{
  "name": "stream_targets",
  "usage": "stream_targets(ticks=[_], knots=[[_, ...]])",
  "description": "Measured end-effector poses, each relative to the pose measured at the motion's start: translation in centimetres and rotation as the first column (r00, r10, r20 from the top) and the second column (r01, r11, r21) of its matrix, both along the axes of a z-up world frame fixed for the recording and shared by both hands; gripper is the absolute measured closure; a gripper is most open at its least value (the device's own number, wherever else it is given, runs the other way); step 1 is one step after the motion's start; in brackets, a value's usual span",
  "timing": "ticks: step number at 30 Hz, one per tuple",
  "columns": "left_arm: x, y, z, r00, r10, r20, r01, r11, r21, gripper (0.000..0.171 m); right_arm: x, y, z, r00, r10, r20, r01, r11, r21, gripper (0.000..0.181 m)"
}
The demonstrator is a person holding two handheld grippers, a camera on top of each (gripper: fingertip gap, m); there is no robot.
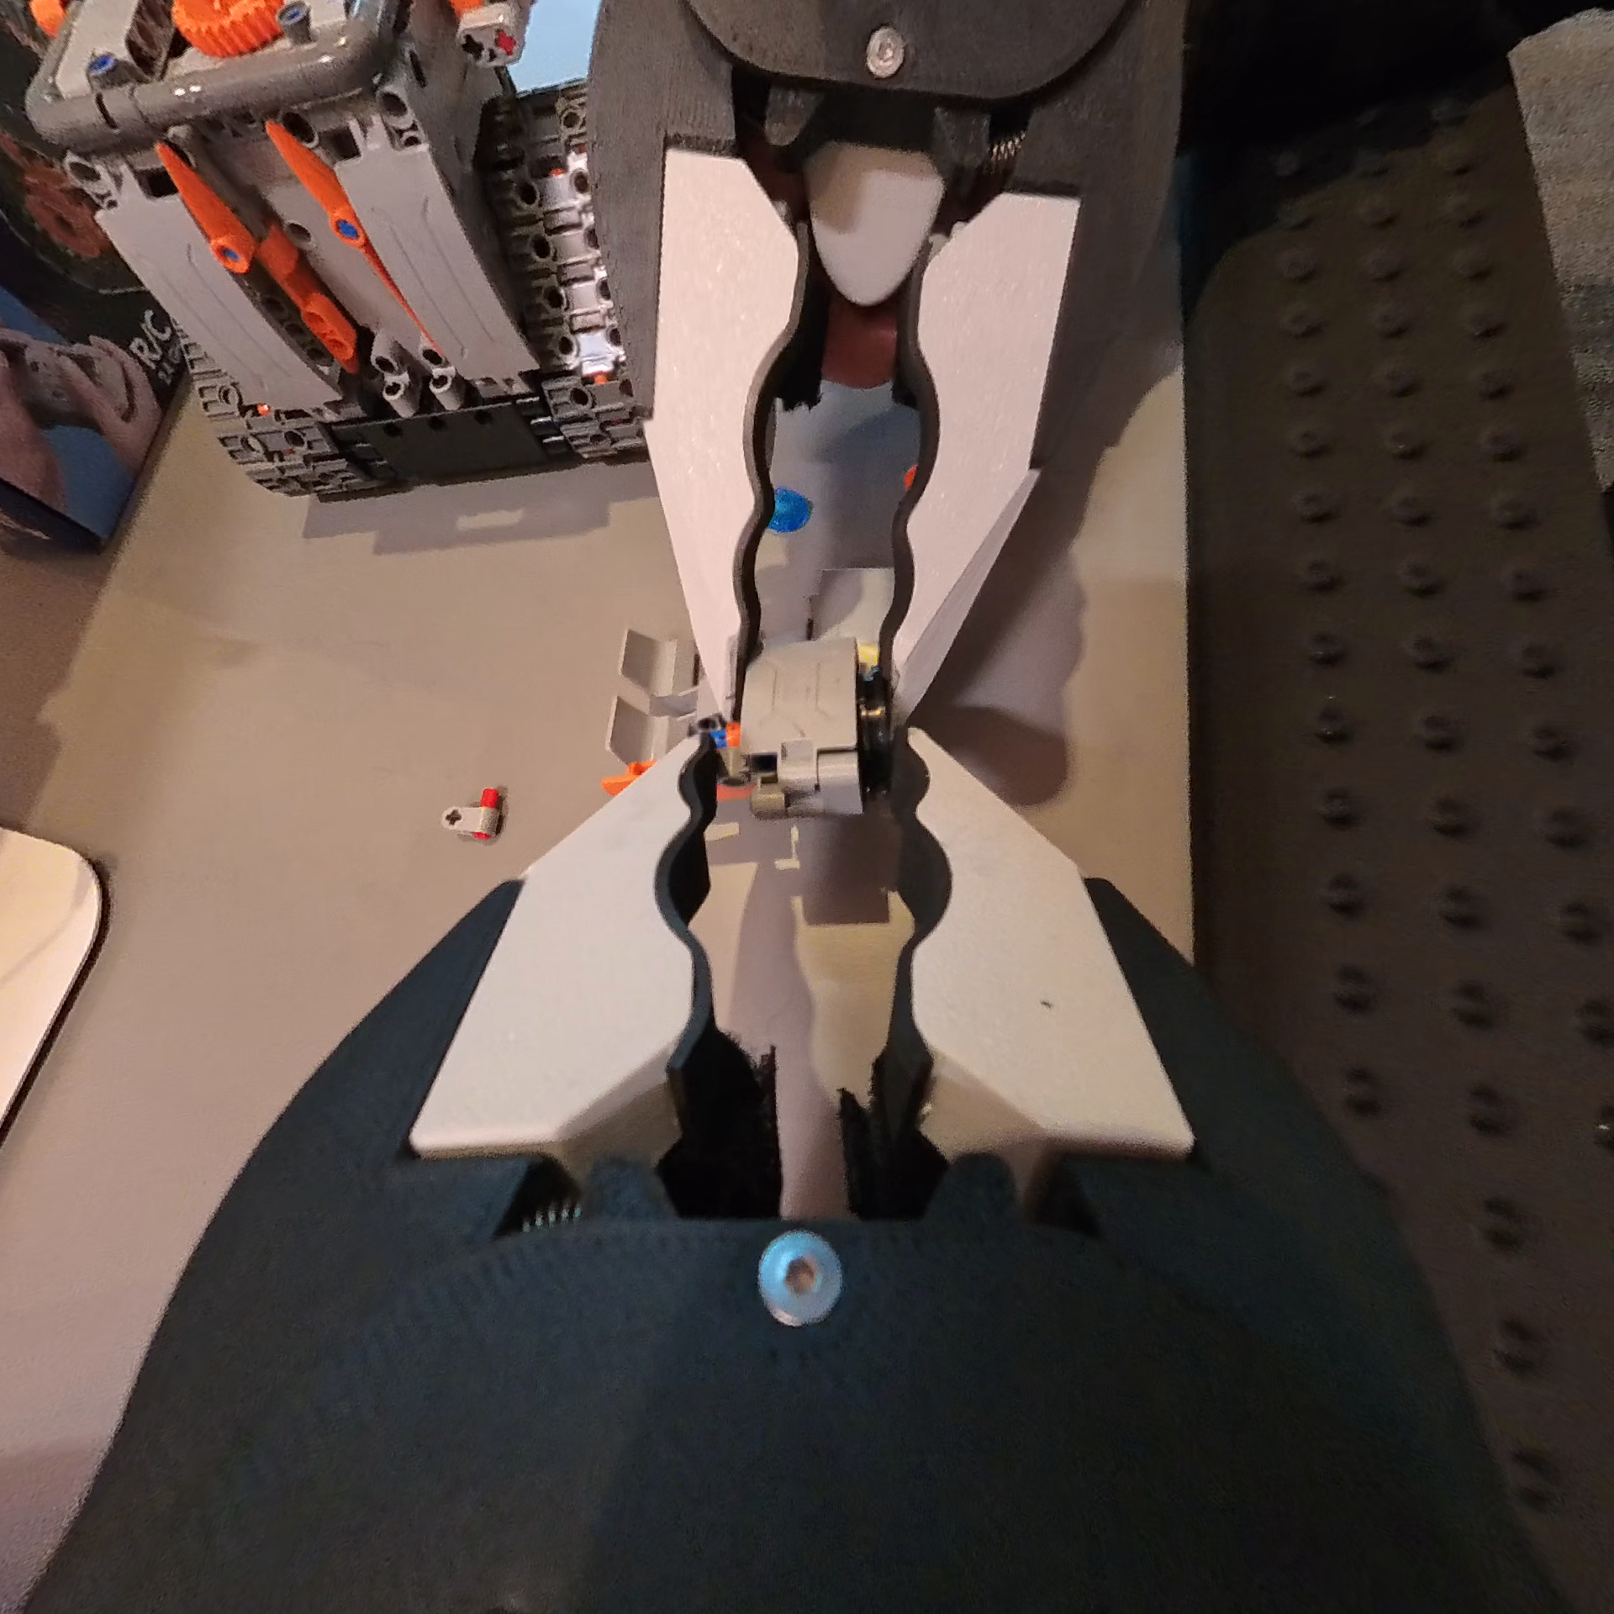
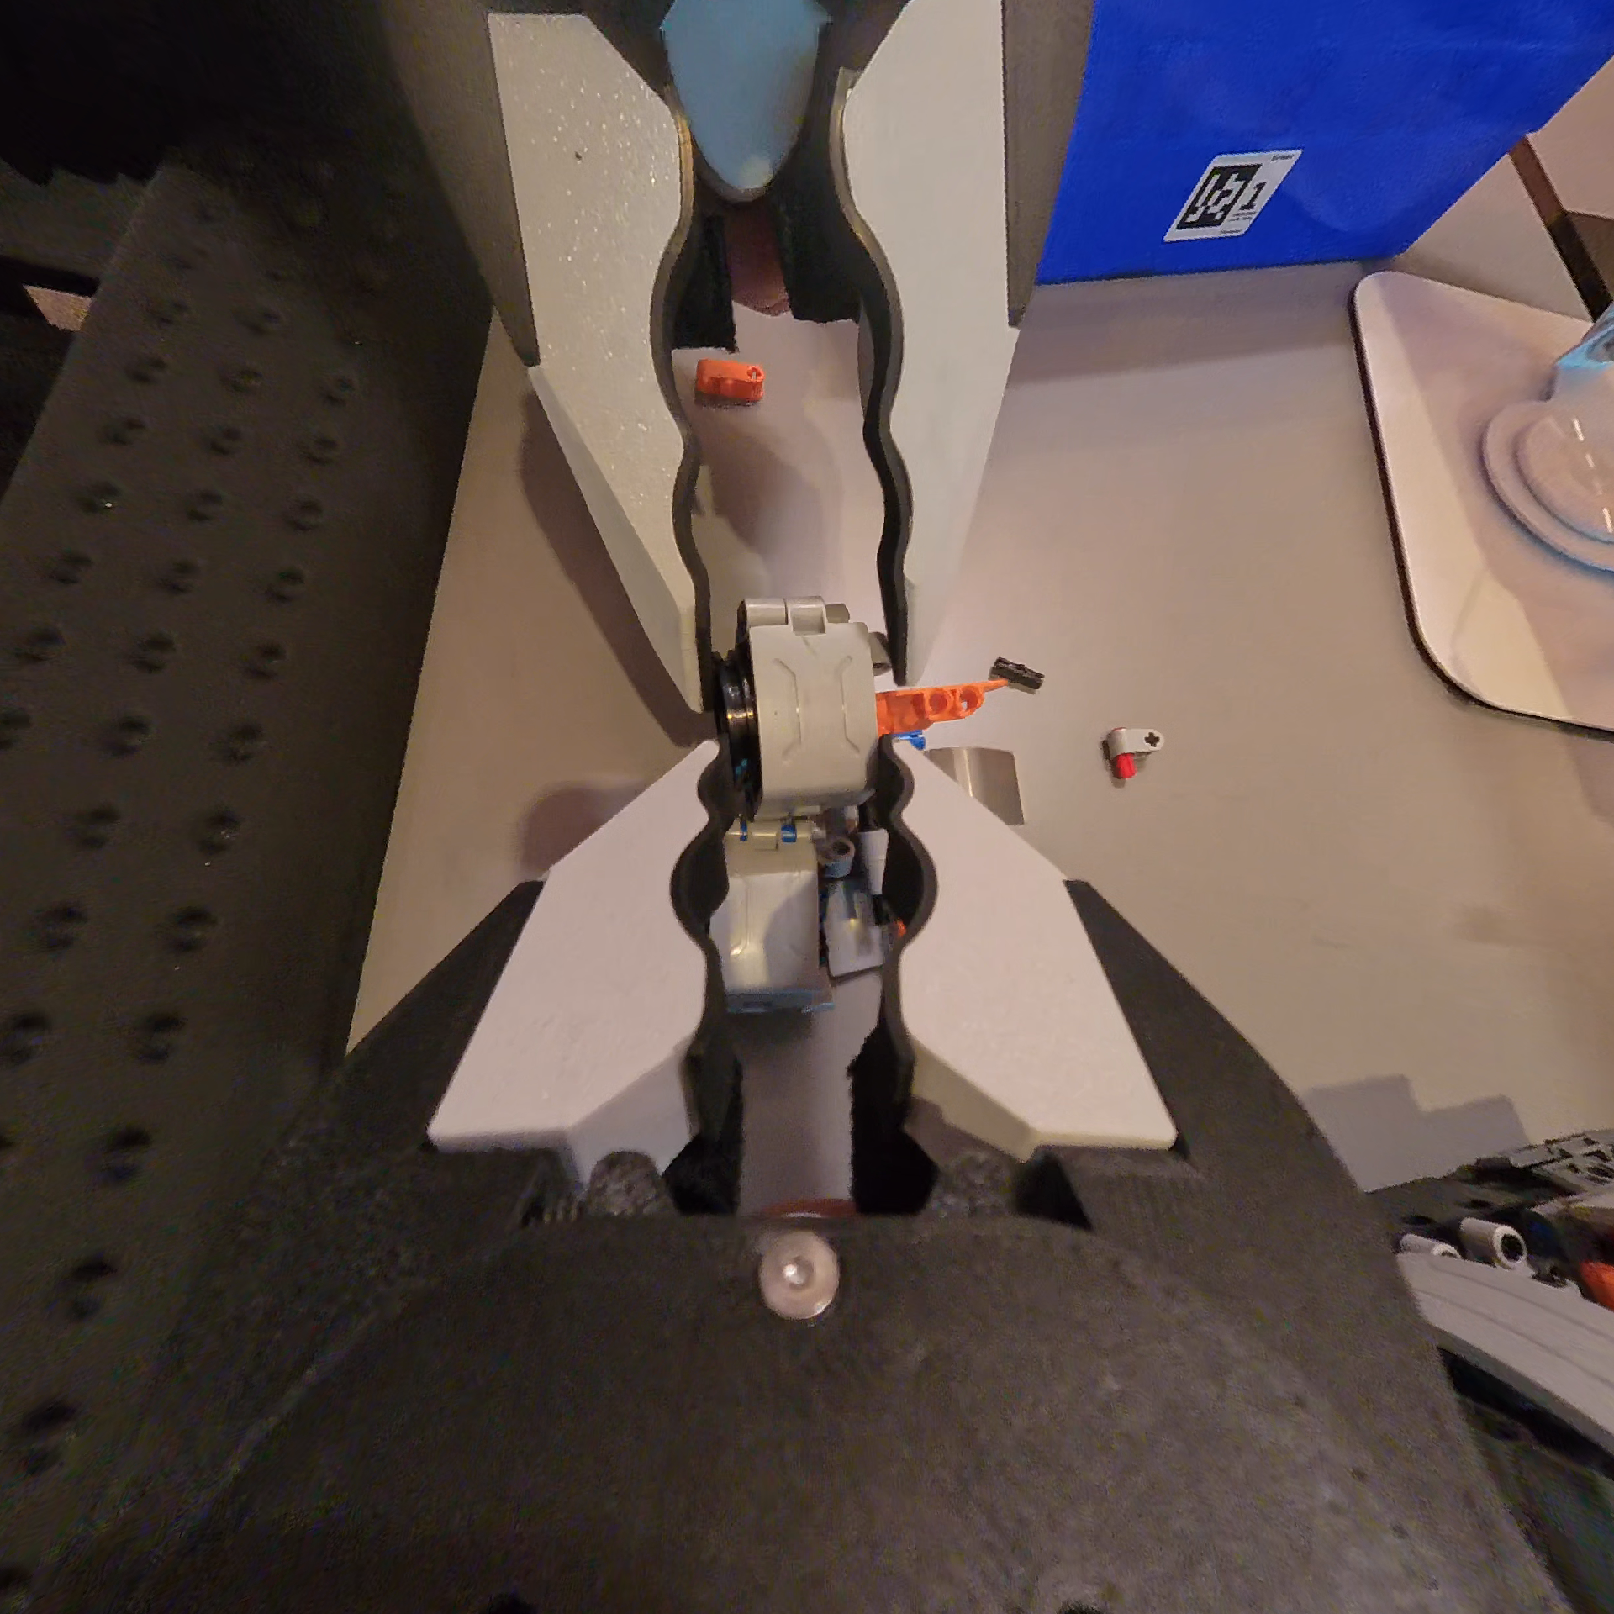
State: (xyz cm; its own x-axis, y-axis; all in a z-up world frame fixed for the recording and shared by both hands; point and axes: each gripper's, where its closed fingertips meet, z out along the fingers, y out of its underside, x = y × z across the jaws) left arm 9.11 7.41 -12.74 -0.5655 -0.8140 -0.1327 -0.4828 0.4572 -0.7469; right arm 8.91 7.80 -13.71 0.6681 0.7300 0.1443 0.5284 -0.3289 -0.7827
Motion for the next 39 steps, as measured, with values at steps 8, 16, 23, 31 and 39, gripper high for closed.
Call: stream_targets(ticks=[8,16,23,31,39], knots=[[-0.3,0.8,-1.9,0.997,0.060,-0.044,-0.058,0.997,0.042,0.134,0.2,0.3,-0.7,0.999,-0.027,0.047,0.027,1.000,0.006,0.153],[-0.1,1.0,-2.3,0.997,0.071,-0.022,-0.069,0.994,0.084,0.142,0.6,0.7,-1.2,0.992,-0.056,0.114,0.055,0.998,0.016,0.153],[0.1,1.1,-2.6,0.997,0.076,0.010,-0.076,0.988,0.136,0.143,0.8,0.8,-1.5,0.977,-0.075,0.198,0.070,0.997,0.032,0.154],[0.3,1.3,-2.7,0.996,0.054,0.074,-0.072,0.964,0.257,0.143,0.9,0.9,-1.6,0.952,-0.097,0.289,0.080,0.994,0.068,0.154],[0.1,2.1,-1.3,0.973,-0.005,0.229,-0.123,0.833,0.540,0.142,0.4,0.8,0.0,0.956,-0.056,0.288,0.001,0.982,0.187,0.151]])
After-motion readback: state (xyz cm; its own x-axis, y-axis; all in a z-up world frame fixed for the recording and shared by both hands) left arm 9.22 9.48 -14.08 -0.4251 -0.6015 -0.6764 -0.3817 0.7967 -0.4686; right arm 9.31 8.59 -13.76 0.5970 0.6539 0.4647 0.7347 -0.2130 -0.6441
